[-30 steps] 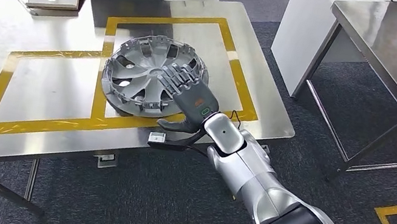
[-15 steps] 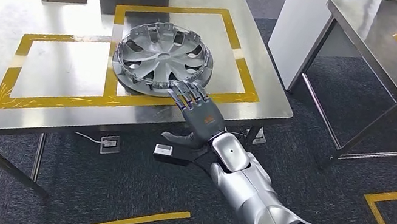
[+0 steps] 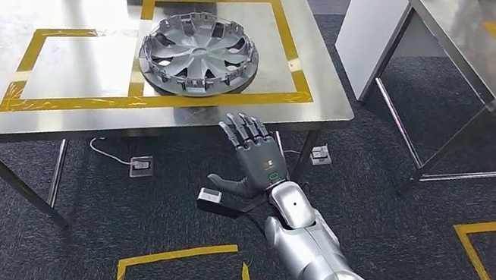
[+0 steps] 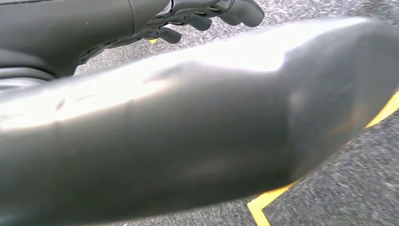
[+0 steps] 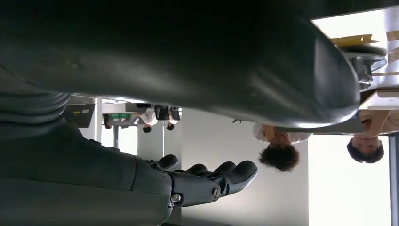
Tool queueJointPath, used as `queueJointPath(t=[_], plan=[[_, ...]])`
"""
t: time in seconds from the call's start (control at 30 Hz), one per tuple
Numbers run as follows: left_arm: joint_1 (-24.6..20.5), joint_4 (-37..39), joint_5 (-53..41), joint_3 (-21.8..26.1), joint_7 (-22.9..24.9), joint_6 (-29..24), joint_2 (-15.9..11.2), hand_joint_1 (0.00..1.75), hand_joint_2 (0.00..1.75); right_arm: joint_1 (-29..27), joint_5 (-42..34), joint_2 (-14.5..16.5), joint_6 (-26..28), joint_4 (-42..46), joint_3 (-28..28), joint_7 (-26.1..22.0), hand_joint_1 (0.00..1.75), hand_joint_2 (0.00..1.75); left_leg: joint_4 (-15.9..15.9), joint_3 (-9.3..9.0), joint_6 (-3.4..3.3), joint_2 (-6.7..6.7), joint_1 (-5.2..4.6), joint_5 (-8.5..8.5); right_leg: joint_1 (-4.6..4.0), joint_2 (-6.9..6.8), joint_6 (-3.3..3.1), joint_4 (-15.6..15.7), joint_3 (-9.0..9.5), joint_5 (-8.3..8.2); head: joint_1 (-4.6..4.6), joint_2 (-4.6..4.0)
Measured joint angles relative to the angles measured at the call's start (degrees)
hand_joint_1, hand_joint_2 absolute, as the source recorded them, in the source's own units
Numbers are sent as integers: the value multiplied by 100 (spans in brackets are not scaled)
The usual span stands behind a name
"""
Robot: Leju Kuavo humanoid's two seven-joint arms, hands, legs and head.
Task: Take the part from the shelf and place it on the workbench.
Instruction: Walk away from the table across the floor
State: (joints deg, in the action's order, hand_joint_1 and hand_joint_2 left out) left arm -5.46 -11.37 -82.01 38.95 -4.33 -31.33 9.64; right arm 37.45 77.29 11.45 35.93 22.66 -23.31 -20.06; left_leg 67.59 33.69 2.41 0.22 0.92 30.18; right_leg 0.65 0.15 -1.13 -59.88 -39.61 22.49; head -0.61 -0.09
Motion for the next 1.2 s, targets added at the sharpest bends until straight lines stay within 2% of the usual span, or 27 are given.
queueJointPath(t=[0.03,0.07,0.1,0.17,0.2,0.23,0.27,0.33,0.37,0.4,0.43,0.47,0.5,0.57,0.63,0.7,0.73,0.77,0.83,0.87,0.9,0.93,0.97,1.0,1.07,1.13,1.2], plan=[[-19,-6,12,0,1,0,-15,0,0,-1,-28,-2,1,5,29,-8,0,0,-364,-269,-26,-12,-12,32,-4,-2,35,0,-34,-57,-6,0],[-37,-10,22,0,1,0,-24,0,0,1,-48,-3,2,10,54,-15,0,0,-644,-444,-57,-24,-25,99,-7,-4,75,4,-48,-111,-6,0],[-53,-13,30,0,1,4,-32,0,0,2,-61,-4,-2,15,72,-22,0,0,-780,-506,-94,-34,-44,156,-9,-7,118,22,-47,-165,-6,0],[-68,-15,30,0,0,17,-46,0,0,-1,-91,-7,-40,17,96,-42,0,0,-810,-429,-191,-25,-50,78,5,-6,197,59,-44,-246,3,0],[-75,-16,29,1,-1,28,-56,0,0,-5,-109,-10,-73,18,109,-56,0,0,-814,-384,-248,-10,-46,14,12,-4,231,17,-75,-170,2,0],[-80,-20,25,1,-3,39,-66,0,0,-9,-127,-13,-107,18,124,-70,0,0,-824,-326,-297,5,-37,-62,18,-1,261,-127,-136,24,1,0],[-85,-23,17,2,-5,50,-75,0,0,-13,-143,-16,-136,17,139,-85,0,0,-826,-253,-333,19,-33,-139,22,0,282,-387,-222,313,0,0],[-89,-27,-8,1,-8,69,-90,0,0,-26,-178,-17,-184,17,160,-116,0,0,-820,-78,-368,24,-45,-288,18,1,317,-1104,-384,869,-1,0],[-89,-26,-19,1,-7,75,-95,0,0,-38,-198,-17,-205,16,168,-127,0,0,-814,21,-372,26,-53,-363,16,1,323,-1398,-406,969,-1,0],[-89,-26,-31,0,-1,79,-102,0,0,-51,-219,-18,-225,16,179,-138,0,0,-807,121,-373,28,-62,-434,14,1,318,-1545,-351,940,-2,0],[-90,-26,-43,0,13,81,-110,0,0,-61,-238,-19,-246,16,192,-148,0,0,-801,216,-369,29,-72,-504,8,1,299,-1502,-205,821,-2,0],[-91,-27,-58,0,38,81,-118,0,0,-64,-258,-19,-270,17,206,-161,0,0,-795,301,-361,29,-81,-569,-5,1,266,-1262,39,689,-2,0],[-93,-27,-77,-1,77,81,-125,0,0,-59,-283,-17,-300,20,221,-180,0,0,-788,369,-349,31,-91,-627,-27,-1,215,-876,348,648,-1,0],[-99,-28,-114,-3,172,83,-136,0,0,-46,-338,-5,-361,33,248,-217,0,0,-792,442,-301,38,-96,-735,-76,-11,124,-155,835,719,3,0],[-106,-27,-140,-4,253,81,-148,0,0,-36,-391,4,-419,44,275,-228,0,0,-835,452,-226,46,-76,-845,-114,-14,57,114,942,747,-12,0],[-105,-27,-182,-8,337,60,-170,0,0,-32,-438,10,-478,45,303,-230,0,0,-845,486,-158,32,-60,-856,-90,-21,-13,197,900,621,-28,0],[-102,-26,-218,-15,427,62,-180,0,44,-33,-460,17,-513,45,320,-243,0,0,-748,536,-128,17,-58,-723,-68,-25,-52,241,871,548,-26,0],[-100,-25,-256,-25,537,79,-191,0,87,-34,-483,28,-553,46,336,-264,0,0,-540,611,-98,3,-51,-502,-41,-28,-74,274,826,474,-21,0],[-97,-22,-285,-42,704,160,-202,0,175,-47,-520,50,-638,46,363,-296,0,87,125,784,-34,-10,-26,-8,-28,-24,-88,280,697,353,-16,0],[-94,-21,-266,-43,728,207,-207,0,175,-59,-529,56,-674,46,375,-295,0,131,425,833,-3,-9,-9,101,-21,-26,-72,274,625,298,-15,0],[-90,-20,-231,-43,729,249,-213,0,175,-73,-536,59,-704,45,386,-272,0,175,590,816,24,-8,7,90,-13,-31,-55,263,554,248,-17,0],[-81,-20,-185,-42,735,287,-219,0,175,-89,-551,60,-736,45,398,-236,0,175,557,702,49,-7,25,-17,1,-36,-30,247,484,204,-16,0],[-64,-19,-123,-44,745,316,-226,0,175,-110,-590,60,-773,45,419,-191,0,175,315,479,75,-5,47,-154,21,-40,1,222,418,167,-17,0],[-42,-18,-40,-56,755,346,-230,0,175,-137,-655,60,-815,48,450,-140,0,175,-60,202,109,-6,65,-194,34,-40,36,193,360,137,-14,0],[25,-15,187,-108,760,423,-236,0,175,-219,-850,50,-902,59,530,-49,0,175,-672,-226,84,-32,67,-145,31,-34,111,137,277,91,-12,0],[103,-14,454,-188,758,511,-243,0,175,-325,-1076,37,-991,72,606,25,0,175,-812,-293,-40,-53,52,-79,5,-23,169,124,242,57,-15,0],[168,-20,734,-279,756,600,-257,0,175,-454,-1311,14,-1084,77,674,95,0,175,-822,-253,-127,-48,58,-95,-3,-18,125,146,233,63,-17,0]])
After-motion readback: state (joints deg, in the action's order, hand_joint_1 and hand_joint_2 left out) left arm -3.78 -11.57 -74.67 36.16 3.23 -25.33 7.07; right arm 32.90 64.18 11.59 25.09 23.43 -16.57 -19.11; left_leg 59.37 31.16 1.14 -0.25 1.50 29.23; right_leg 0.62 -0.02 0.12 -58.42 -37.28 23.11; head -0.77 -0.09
